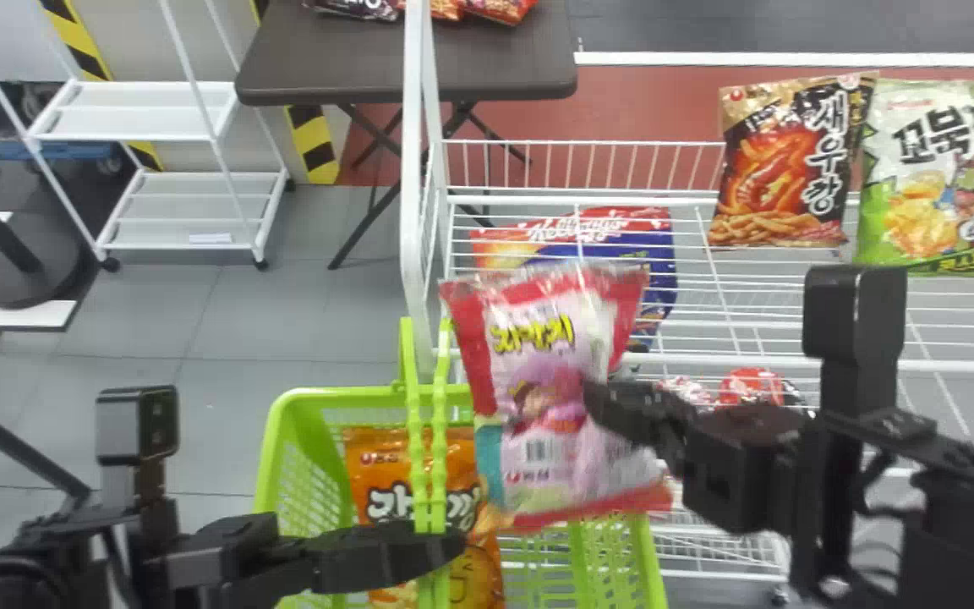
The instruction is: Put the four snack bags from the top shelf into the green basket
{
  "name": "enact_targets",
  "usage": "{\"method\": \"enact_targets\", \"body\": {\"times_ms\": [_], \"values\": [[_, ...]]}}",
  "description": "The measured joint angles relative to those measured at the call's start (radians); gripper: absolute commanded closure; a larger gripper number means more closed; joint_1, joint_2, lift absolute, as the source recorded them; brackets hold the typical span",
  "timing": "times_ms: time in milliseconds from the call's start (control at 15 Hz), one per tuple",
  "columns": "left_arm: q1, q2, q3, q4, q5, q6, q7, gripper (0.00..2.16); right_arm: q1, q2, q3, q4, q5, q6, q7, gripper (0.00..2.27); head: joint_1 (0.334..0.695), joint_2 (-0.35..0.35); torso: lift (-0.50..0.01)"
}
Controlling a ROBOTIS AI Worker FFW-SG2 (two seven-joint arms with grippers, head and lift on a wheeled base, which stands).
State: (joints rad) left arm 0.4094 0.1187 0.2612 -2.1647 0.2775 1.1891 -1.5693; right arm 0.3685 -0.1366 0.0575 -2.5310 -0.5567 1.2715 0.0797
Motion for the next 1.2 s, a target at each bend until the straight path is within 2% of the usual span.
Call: {"method": "enact_targets", "body": {"times_ms": [200,267,333,400,467,733,867,1000,1067,1200], "values": [[-0.008,-0.003,0.000,0.000,0.007,0.013,0.000,2.15,0.029,0.000,0.056,-0.005,-0.019,0.060,-0.002,2.22,0.695,0.159,-0.005],[-0.009,-0.004,0.000,-0.002,0.009,0.016,0.000,2.15,0.033,0.000,0.080,-0.001,0.000,0.070,-0.008,1.95,0.695,0.173,-0.005],[-0.009,-0.004,0.001,-0.004,0.011,0.018,0.000,2.15,0.034,0.000,0.098,0.002,0.030,0.084,-0.011,1.28,0.695,0.178,-0.005],[-0.007,-0.004,0.001,-0.006,0.012,0.020,0.000,2.15,0.032,-0.001,0.113,0.002,0.063,0.113,-0.012,0.31,0.695,0.177,-0.005],[-0.006,-0.004,0.002,-0.008,0.013,0.021,0.000,2.15,0.026,-0.004,0.118,0.003,0.083,0.148,-0.010,0.00,0.695,0.167,-0.005],[-0.004,-0.004,0.003,-0.009,0.013,0.021,0.000,2.15,0.020,-0.024,0.083,-0.015,0.064,0.191,0.032,0.05,0.695,0.155,-0.005],[0.001,-0.004,0.009,-0.009,0.013,0.021,0.000,2.15,0.006,-0.023,-0.017,-0.033,0.015,0.172,0.039,0.05,0.695,0.100,-0.005],[0.008,-0.003,0.020,-0.009,0.018,0.020,0.000,2.15,-0.040,-0.022,-0.136,-0.026,-0.005,0.099,0.038,0.06,0.695,0.035,-0.005],[0.012,-0.003,0.026,-0.010,0.021,0.020,0.000,2.15,-0.074,-0.024,-0.184,0.005,0.024,0.030,0.038,0.06,0.695,-0.052,-0.005],[0.016,-0.002,0.033,-0.012,0.023,0.020,0.000,2.15,-0.152,-0.030,-0.248,0.117,0.074,-0.106,0.038,0.06,0.695,-0.134,-0.005]]}}
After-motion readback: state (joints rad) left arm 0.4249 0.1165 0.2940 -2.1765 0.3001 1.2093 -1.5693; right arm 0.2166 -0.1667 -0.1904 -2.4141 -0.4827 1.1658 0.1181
